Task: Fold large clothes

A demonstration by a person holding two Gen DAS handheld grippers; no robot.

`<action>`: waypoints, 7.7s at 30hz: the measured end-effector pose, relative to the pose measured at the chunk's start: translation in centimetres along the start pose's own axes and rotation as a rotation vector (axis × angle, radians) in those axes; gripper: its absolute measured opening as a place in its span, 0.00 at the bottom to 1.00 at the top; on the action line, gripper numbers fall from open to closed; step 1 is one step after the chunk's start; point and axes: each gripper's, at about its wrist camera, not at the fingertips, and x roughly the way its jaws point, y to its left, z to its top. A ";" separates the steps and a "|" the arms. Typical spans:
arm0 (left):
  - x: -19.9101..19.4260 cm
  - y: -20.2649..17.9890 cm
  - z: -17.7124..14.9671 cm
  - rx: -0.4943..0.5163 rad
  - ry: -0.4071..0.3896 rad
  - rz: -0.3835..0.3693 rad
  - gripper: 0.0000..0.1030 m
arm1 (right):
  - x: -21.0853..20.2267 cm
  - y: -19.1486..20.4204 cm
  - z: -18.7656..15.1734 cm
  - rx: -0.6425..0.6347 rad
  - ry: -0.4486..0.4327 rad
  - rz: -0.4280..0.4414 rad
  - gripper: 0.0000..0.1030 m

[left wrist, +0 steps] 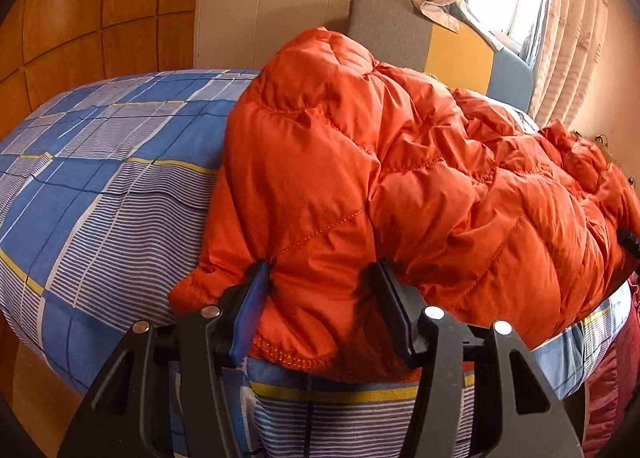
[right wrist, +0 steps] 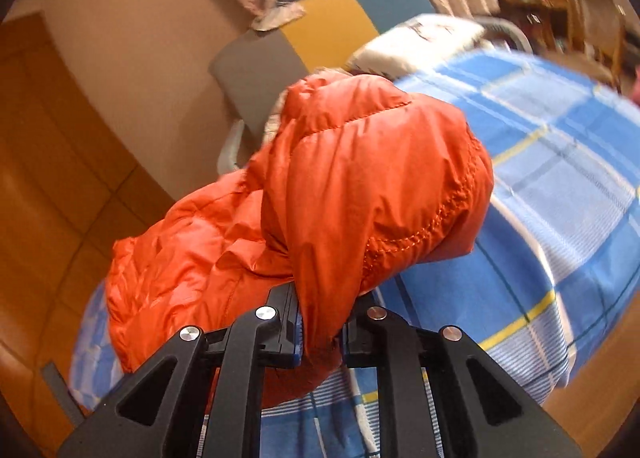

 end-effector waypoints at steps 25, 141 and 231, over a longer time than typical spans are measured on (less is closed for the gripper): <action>1.0 -0.9 0.4 -0.175 0.077 0.089 0.44 | -2.7 10.8 -2.4 -0.503 -0.018 0.181 0.12; -6.3 0.4 0.9 -0.156 -0.035 -0.369 0.71 | 2.2 17.4 -19.2 -0.888 0.110 0.317 0.34; -4.2 1.7 1.5 0.321 0.013 -0.296 0.20 | 3.6 15.8 -20.8 -1.123 0.240 0.328 0.43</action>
